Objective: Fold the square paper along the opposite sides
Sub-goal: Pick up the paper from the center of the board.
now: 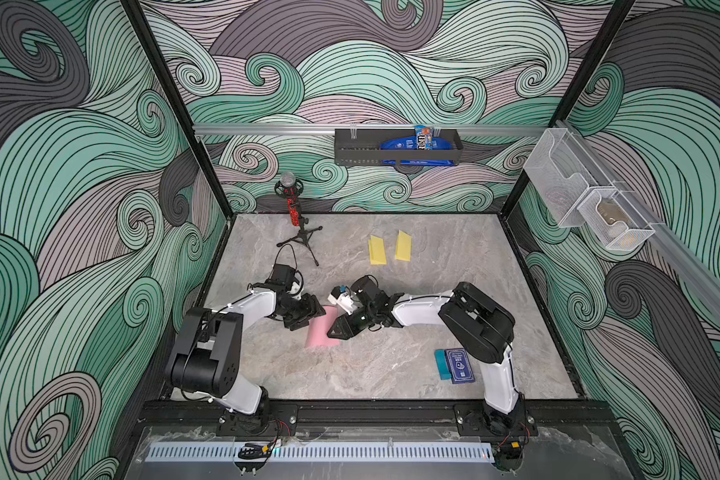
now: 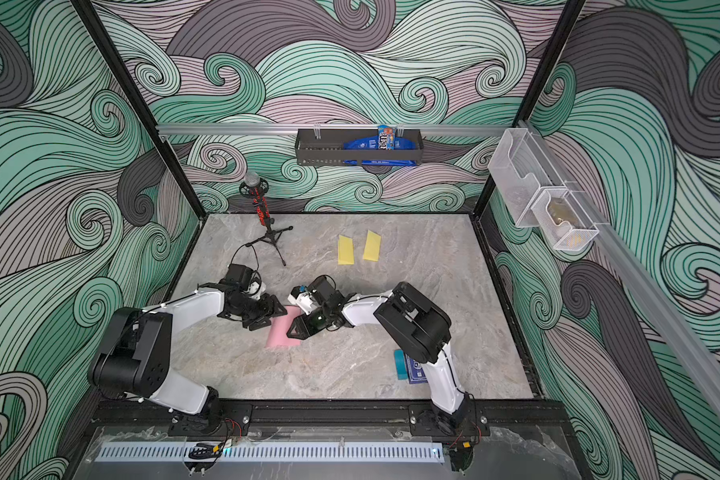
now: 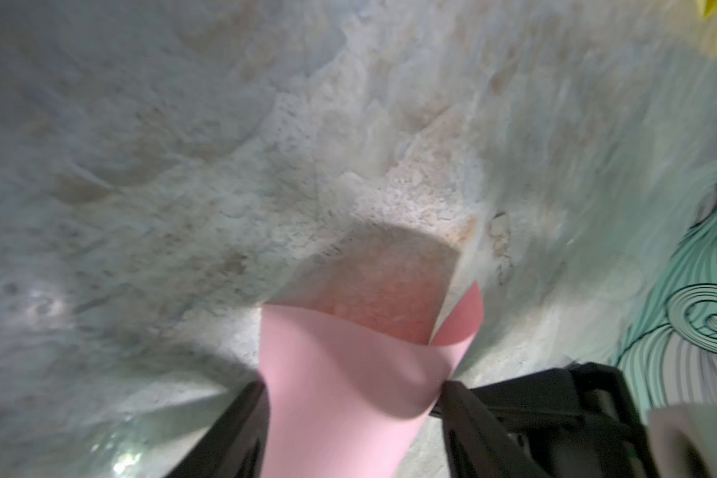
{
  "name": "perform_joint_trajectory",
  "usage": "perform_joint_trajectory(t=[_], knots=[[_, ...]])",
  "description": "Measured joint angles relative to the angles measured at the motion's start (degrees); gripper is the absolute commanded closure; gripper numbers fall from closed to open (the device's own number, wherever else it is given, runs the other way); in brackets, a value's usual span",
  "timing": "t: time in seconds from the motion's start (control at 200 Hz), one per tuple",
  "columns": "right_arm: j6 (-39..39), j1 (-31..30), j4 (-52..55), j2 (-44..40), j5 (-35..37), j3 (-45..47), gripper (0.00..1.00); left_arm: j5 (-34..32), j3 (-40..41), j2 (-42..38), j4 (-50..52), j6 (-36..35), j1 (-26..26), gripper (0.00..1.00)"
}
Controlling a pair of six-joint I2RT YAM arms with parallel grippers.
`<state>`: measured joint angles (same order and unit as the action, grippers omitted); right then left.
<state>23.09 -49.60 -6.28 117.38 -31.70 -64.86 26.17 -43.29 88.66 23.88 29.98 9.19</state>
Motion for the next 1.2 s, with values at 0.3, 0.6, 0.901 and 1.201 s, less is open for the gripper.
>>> perform_joint_trajectory(t=[0.3,0.6,0.901,1.201], knots=[[0.0,0.4,0.0,0.3,-0.7,-0.3,0.54,-0.1,0.2,1.3,0.0,-0.1,0.0,0.71],[0.2,7.3,0.9,-11.4,-2.1,4.1,0.52,2.5,-0.6,0.2,1.4,-2.6,0.1,0.85],[4.1,14.2,-3.4,-20.6,-11.4,13.2,0.42,14.3,-3.1,-8.0,-3.7,-3.9,0.2,0.88],[29.6,16.0,-34.0,-18.6,-23.6,24.1,0.40,23.9,1.0,-16.2,-14.6,1.3,0.2,0.86]])
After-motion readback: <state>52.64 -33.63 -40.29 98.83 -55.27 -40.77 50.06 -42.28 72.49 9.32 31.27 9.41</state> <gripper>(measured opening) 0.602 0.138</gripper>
